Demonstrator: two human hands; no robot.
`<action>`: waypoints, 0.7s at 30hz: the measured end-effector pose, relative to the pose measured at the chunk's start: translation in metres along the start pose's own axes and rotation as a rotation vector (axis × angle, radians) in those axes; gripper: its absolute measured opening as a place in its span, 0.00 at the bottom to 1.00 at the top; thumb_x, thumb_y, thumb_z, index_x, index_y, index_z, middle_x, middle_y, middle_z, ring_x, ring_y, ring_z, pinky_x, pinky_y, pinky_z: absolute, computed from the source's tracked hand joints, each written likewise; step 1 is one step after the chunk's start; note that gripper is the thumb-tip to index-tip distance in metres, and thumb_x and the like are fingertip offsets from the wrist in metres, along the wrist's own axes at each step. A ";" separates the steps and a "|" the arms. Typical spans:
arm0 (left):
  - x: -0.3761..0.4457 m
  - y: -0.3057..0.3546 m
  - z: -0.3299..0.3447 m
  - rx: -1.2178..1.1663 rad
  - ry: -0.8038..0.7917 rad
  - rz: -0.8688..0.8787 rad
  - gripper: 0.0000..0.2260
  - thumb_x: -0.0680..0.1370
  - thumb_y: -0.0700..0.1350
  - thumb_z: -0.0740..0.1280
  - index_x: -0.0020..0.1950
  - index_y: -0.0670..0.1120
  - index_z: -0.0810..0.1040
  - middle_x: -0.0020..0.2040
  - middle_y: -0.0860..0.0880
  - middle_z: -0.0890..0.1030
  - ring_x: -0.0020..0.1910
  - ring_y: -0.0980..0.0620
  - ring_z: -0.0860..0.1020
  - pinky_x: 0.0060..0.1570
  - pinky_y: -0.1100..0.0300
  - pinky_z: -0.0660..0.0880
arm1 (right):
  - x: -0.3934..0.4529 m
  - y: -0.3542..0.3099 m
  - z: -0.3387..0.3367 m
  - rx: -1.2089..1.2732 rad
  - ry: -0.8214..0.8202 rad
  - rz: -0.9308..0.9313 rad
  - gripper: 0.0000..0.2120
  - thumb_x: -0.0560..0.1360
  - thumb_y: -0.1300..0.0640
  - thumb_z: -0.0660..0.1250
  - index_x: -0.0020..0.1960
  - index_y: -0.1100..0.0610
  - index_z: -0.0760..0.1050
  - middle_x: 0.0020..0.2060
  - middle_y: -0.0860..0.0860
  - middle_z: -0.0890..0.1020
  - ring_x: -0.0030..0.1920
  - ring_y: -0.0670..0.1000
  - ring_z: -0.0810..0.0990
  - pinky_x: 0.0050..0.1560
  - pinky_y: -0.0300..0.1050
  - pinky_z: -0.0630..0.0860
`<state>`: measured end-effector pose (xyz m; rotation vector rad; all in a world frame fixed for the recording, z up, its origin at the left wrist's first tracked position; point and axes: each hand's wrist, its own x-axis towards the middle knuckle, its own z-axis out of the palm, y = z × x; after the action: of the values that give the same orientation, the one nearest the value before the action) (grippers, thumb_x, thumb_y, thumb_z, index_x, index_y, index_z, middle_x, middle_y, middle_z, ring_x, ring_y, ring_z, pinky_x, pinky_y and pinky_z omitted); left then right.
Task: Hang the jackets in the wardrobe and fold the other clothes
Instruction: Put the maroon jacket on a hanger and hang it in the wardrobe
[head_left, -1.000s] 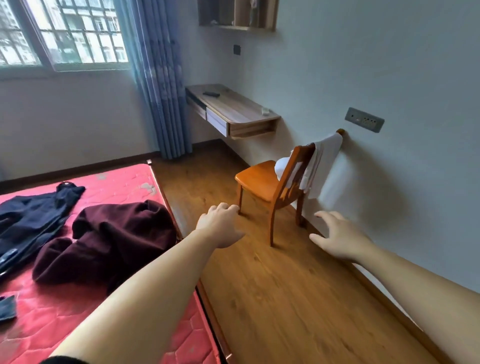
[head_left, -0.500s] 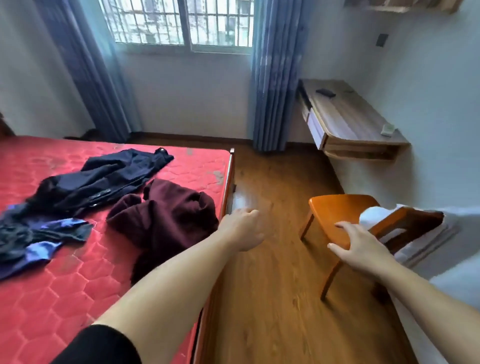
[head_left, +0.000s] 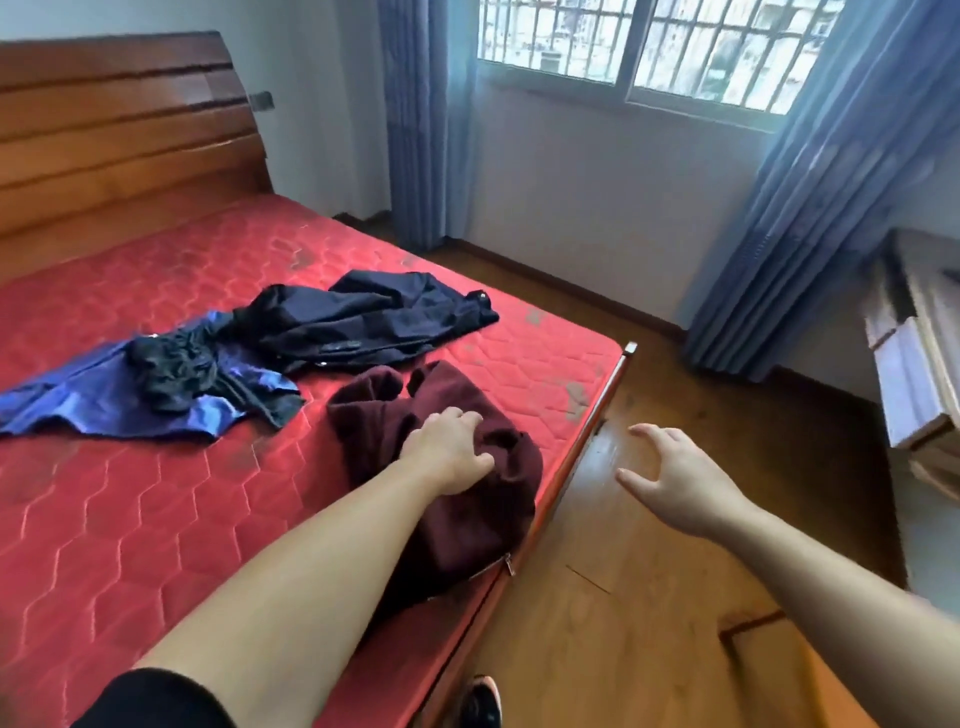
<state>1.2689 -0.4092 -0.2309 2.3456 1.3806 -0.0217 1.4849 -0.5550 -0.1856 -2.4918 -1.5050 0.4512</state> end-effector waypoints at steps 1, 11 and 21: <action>0.019 -0.008 0.002 -0.014 -0.004 -0.027 0.28 0.75 0.56 0.64 0.73 0.51 0.66 0.72 0.49 0.67 0.70 0.46 0.67 0.67 0.48 0.68 | 0.026 0.000 0.004 -0.014 -0.026 -0.015 0.30 0.75 0.42 0.66 0.73 0.48 0.63 0.71 0.51 0.69 0.68 0.53 0.71 0.66 0.54 0.71; 0.108 -0.068 0.043 -0.160 -0.093 -0.399 0.28 0.75 0.54 0.64 0.74 0.52 0.64 0.70 0.47 0.68 0.69 0.44 0.67 0.64 0.47 0.70 | 0.197 -0.012 0.084 -0.096 -0.362 -0.138 0.31 0.72 0.41 0.65 0.72 0.49 0.64 0.67 0.52 0.70 0.64 0.55 0.74 0.64 0.55 0.72; 0.142 -0.078 0.132 -0.360 -0.173 -0.915 0.37 0.74 0.55 0.65 0.78 0.45 0.52 0.72 0.43 0.66 0.69 0.40 0.68 0.66 0.45 0.68 | 0.290 0.004 0.189 -0.028 -0.617 -0.082 0.30 0.69 0.44 0.69 0.66 0.55 0.68 0.60 0.58 0.75 0.59 0.59 0.76 0.56 0.49 0.74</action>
<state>1.3006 -0.3056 -0.4098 1.2483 2.0295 -0.2127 1.5475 -0.2985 -0.4092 -2.4158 -1.8050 1.2791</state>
